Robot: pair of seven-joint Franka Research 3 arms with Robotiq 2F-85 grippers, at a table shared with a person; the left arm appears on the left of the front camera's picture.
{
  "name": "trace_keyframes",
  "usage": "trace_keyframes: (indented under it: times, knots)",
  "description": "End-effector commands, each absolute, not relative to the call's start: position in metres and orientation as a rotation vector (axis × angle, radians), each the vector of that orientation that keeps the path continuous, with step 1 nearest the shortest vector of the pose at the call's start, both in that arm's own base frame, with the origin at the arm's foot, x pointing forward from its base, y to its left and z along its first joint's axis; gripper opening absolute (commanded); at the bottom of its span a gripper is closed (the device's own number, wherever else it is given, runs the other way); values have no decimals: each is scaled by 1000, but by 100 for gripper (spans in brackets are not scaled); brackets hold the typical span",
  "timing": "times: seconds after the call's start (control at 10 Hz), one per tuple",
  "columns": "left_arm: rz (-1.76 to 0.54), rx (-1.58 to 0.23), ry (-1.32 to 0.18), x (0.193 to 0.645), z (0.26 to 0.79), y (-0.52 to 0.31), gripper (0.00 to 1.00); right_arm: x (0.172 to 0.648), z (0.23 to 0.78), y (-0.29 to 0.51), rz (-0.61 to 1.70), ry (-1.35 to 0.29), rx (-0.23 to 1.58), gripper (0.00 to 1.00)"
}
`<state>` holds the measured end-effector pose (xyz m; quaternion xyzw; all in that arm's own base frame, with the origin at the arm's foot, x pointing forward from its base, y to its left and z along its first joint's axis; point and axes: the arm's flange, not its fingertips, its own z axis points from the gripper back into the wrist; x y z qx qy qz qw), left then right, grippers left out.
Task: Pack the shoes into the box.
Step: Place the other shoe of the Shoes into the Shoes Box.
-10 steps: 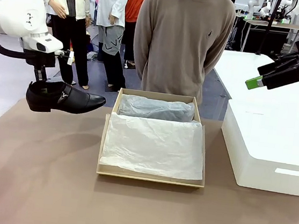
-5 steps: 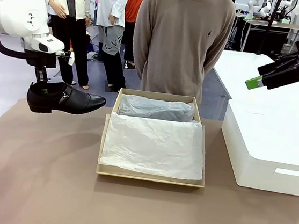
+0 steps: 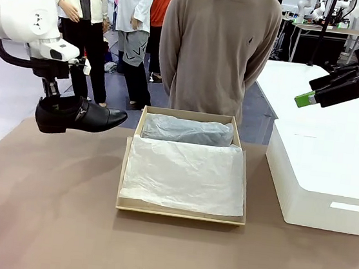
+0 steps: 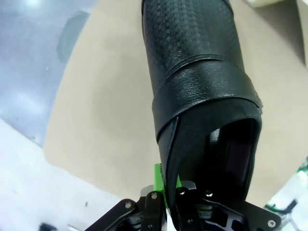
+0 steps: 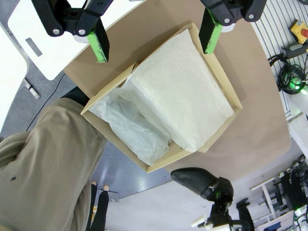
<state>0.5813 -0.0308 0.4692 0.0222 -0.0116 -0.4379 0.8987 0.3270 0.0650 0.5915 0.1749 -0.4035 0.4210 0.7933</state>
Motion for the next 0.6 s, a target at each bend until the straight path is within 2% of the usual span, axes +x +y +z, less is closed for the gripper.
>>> trace_keyframes:
  times: [0.0, 0.3, 0.5]
  knots:
    - [-681, 92, -52, 574, 504, -56, 0, 328, 591, 65, 907, -876, 394, 100]
    - [-415, 39, -4, 580, 529, -91, 0, 328, 591, 65, 907, -876, 394, 100]
    - [-323, 26, -8, 582, 536, -110, 0, 328, 591, 65, 907, -876, 394, 100]
